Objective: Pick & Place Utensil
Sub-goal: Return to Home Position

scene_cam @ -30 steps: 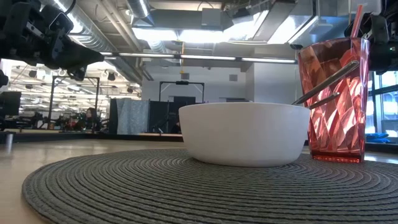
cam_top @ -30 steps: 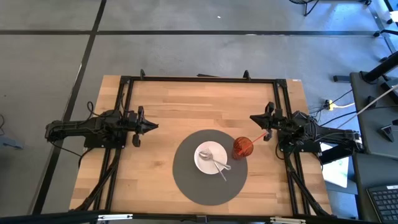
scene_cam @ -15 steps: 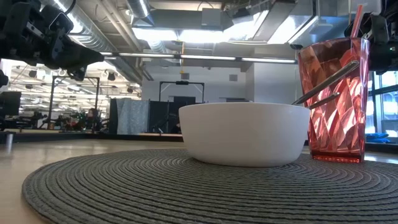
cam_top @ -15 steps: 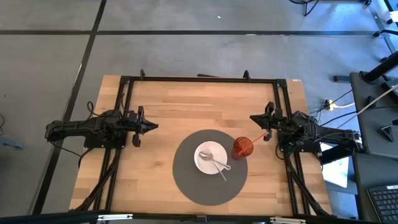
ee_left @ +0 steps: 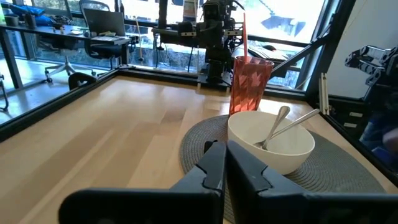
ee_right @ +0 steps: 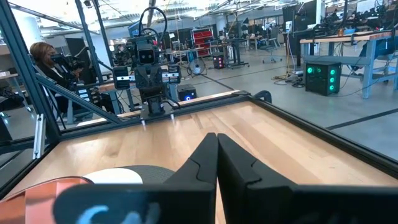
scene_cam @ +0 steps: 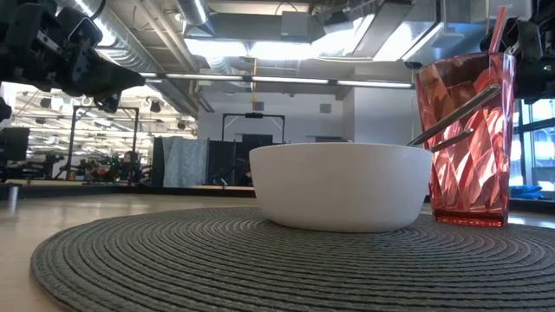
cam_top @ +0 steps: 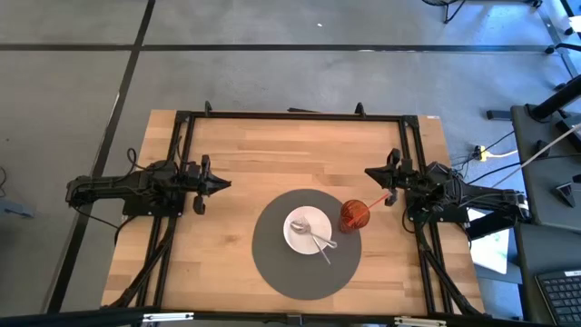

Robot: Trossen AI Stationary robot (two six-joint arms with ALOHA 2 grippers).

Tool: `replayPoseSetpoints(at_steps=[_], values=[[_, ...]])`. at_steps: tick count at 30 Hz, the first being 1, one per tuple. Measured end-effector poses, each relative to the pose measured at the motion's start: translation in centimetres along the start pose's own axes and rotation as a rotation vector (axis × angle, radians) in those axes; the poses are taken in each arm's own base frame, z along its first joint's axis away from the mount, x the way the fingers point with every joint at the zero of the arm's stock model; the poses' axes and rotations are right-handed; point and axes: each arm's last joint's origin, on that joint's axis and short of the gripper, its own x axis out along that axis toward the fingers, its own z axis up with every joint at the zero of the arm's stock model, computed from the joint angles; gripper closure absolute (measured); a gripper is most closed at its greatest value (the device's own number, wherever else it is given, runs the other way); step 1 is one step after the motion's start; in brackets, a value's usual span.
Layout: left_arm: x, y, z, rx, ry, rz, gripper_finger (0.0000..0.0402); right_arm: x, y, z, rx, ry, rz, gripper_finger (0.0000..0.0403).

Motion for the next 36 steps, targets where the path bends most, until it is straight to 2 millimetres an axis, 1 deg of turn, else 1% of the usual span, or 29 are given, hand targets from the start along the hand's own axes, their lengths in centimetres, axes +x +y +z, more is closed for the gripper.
replayPoseSetpoints(at_steps=[8,19,36], values=[[0.00,0.00,0.00,0.000,0.000,0.000,0.0397,0.00,0.00,0.00,0.000,0.000,0.001,0.0399],[0.00,0.00,0.00,0.000,0.000,0.000,0.0394,0.00,0.00,0.00,0.000,0.000,0.001,0.0378],[0.00,0.00,0.00,0.000,0.000,0.000,0.0397,0.00,0.00,0.00,0.000,0.000,0.000,0.0377]])
